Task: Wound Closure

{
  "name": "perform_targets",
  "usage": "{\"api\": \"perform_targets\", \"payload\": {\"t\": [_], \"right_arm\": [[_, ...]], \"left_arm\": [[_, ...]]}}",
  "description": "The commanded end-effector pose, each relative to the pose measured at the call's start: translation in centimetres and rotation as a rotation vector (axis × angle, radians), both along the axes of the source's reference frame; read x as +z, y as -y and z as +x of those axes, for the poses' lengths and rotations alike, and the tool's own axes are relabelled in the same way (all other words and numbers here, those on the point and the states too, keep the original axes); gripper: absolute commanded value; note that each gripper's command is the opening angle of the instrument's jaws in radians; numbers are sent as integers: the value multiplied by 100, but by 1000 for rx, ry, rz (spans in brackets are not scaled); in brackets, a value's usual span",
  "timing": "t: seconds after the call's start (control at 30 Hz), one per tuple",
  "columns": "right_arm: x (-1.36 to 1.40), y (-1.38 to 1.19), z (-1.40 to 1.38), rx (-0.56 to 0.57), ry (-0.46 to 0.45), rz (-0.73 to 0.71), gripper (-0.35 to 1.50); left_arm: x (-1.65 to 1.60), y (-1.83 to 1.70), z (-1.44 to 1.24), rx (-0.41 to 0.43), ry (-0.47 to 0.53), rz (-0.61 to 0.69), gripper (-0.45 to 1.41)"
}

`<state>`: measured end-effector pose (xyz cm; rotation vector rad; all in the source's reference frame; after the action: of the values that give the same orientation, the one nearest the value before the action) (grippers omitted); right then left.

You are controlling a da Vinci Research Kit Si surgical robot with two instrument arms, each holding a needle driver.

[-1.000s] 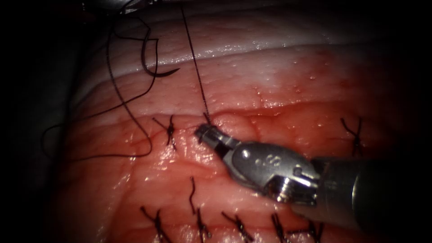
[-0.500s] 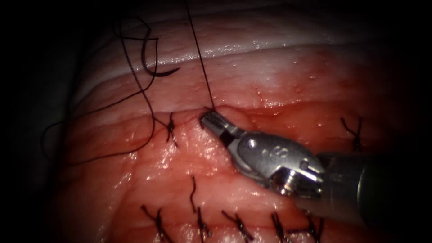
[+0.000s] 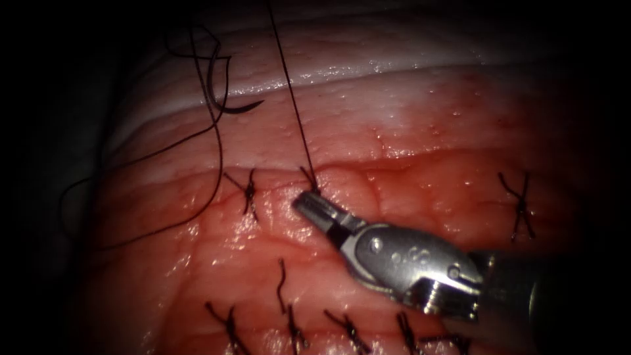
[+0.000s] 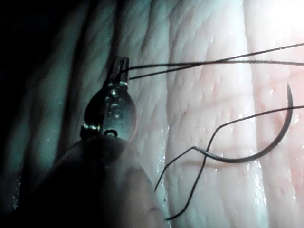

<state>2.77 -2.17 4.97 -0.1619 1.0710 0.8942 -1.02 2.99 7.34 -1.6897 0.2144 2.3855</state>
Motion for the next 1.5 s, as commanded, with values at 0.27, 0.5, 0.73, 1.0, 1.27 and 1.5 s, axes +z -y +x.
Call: {"api": "perform_targets", "payload": {"t": [0.27, 0.5, 0.73, 1.0, 1.27, 1.5], "right_arm": [[10, 20, 10, -204, 17, -158, -35], [3, 24, 16, -265, -2, -198, -35], [-2, 21, 11, -187, -75, -235, 108], [-17, -6, -30, -127, -92, -178, 116], [-14, -21, -39, -107, -49, -100, 93], [-18, -61, -43, -46, -18, -17, 52]], "left_arm": [[1, -19, 5, -54, -9, -21, -45], [0, -19, 11, -67, -15, -29, -45], [-19, 8, 14, -23, 93, -9, -45], [-112, 74, 0, 41, 203, 34, -45], [-208, 112, -2, 84, 224, -20, -45], [-301, 140, -3, 116, 236, -72, -45]]}}
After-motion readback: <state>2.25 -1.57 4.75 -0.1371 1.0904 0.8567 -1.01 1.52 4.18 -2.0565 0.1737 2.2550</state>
